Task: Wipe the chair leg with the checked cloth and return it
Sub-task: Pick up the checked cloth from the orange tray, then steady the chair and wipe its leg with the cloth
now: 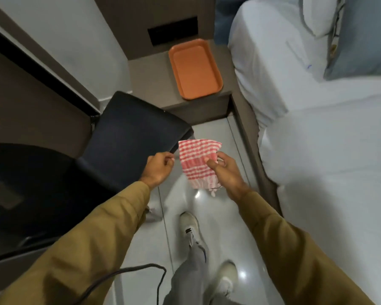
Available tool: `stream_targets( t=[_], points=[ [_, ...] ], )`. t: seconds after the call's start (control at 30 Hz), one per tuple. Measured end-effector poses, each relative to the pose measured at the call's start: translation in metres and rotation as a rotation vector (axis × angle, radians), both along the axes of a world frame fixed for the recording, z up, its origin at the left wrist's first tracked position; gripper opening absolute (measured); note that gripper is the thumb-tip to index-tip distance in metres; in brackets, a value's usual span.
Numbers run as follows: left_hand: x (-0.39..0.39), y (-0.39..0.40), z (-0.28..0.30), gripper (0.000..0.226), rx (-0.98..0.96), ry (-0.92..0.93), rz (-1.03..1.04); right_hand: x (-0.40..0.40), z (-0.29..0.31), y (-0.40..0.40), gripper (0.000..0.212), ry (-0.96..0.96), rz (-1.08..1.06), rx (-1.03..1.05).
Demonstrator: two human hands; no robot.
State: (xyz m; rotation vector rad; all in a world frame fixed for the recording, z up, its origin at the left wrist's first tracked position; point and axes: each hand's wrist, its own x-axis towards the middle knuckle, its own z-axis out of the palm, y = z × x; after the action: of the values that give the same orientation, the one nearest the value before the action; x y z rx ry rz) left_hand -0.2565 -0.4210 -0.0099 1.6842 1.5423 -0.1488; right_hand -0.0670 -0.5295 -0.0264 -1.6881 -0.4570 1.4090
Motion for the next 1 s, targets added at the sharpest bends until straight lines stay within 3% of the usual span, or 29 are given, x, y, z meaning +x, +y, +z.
stream_targets(
  t=[0.1,0.27,0.37,0.43,1.0],
  points=[
    [-0.032,-0.021,-0.008,0.039,0.057,0.149,-0.198,-0.035,-0.023,-0.049,0.034,0.011,-0.084,-0.048],
    [-0.067,-0.027,-0.035,0.062,0.16,0.341,-0.539,-0.098,-0.075,-0.107,0.01,0.054,-0.26,-0.173],
    [-0.076,-0.019,-0.059,0.073,0.224,0.408,-0.681,-0.134,-0.107,-0.124,0.02,0.064,-0.33,-0.241],
    [-0.076,-0.011,-0.072,0.076,0.254,0.45,-0.767,-0.158,-0.125,-0.129,0.012,0.1,-0.353,-0.284],
    [-0.077,0.041,-0.16,0.078,0.46,0.367,-1.083,-0.272,-0.205,-0.079,0.024,0.128,-0.621,-0.591]
  ],
)
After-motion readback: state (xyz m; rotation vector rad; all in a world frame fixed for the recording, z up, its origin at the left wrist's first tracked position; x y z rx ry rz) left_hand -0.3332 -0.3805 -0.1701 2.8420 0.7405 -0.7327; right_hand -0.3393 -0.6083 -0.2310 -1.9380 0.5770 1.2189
